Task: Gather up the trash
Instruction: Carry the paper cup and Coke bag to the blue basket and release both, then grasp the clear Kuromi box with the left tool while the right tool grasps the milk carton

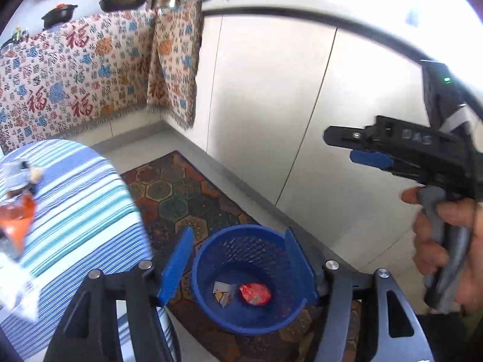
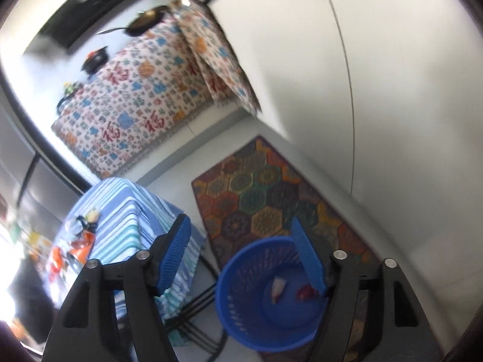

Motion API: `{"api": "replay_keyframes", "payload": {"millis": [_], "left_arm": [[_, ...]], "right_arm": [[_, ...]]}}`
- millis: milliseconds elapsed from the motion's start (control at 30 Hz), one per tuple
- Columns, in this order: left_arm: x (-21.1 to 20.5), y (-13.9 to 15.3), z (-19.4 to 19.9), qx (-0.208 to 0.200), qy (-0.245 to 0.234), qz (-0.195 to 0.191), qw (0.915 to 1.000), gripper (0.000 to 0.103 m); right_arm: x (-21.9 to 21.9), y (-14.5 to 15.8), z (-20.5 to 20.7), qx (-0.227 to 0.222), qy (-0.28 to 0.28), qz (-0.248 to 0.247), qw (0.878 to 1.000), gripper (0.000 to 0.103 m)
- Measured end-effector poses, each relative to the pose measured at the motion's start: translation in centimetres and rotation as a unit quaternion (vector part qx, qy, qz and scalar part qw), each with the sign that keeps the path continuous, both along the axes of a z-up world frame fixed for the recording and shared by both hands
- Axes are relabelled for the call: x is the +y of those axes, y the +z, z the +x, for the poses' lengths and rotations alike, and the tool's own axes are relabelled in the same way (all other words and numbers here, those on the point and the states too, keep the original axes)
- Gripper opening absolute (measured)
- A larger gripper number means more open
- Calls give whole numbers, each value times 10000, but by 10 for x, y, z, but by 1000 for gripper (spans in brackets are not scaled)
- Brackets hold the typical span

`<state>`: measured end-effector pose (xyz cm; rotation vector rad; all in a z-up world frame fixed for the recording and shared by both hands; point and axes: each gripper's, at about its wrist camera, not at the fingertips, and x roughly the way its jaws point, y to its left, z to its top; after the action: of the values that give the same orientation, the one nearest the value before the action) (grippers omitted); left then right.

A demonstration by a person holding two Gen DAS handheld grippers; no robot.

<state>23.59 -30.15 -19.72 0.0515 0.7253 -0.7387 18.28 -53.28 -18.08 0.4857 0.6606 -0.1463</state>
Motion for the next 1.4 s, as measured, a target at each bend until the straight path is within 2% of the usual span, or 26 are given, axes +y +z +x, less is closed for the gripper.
{"api": "replay_keyframes", "payload": {"millis": [67,167,200,233,267,400,467,533,600,733,833,967,1067,1167,1233,1367,1400], "left_arm": [[23,3,-12,156,-33,3,9999,65],[62,8,-33,197,161,85,9996,66],[78,7,-41,249,261,129,9993,73],[93,5,-47,314,374,164,9987,86],[108,4,-55,346,535,180,9978,90],[160,-5,-77,252,939,379,9945,90],[187,-11,-85,222,1227,508,9909,90],[219,-17,-88,331,1507,374,9873,90],[251,-24,-90,463,1868,207,9811,90],[287,-36,-81,643,2520,250,9653,90],[300,-41,-76,751,2825,235,9560,90],[305,-37,-73,699,3102,207,9479,90],[299,-28,-52,579,3282,168,9427,90],[294,-23,-23,575,3612,206,9305,90],[287,-29,-3,673,3783,361,9225,90],[276,-45,23,676,4209,1027,8987,90],[277,-48,24,670,4263,1104,8953,90]], "right_arm": [[18,12,-7,-176,66,-302,9994,79],[52,28,-15,-397,246,-670,9967,84],[65,32,-17,-460,315,-799,9952,86],[80,35,-19,-517,401,-932,9935,87],[94,38,-20,-544,474,-1074,9916,87],[155,38,-26,-623,952,-1392,9837,89],[188,33,-29,-607,1273,-1370,9805,89],[223,24,-30,-509,1646,-1351,9757,89],[254,12,-28,-354,2059,-1382,9681,89],[303,-15,-19,-68,2675,-1589,9503,89],[318,-33,-10,107,2881,-1781,9408,89],[321,-47,1,250,2974,-1830,9367,89],[321,-51,4,270,3012,-1827,9355,89],[323,-51,1,258,3030,-1804,9354,89],[323,-50,-3,229,3041,-1810,9350,89],[320,-45,-4,172,3010,-1795,9364,89],[318,-44,-3,161,2997,-1797,9368,89]]}}
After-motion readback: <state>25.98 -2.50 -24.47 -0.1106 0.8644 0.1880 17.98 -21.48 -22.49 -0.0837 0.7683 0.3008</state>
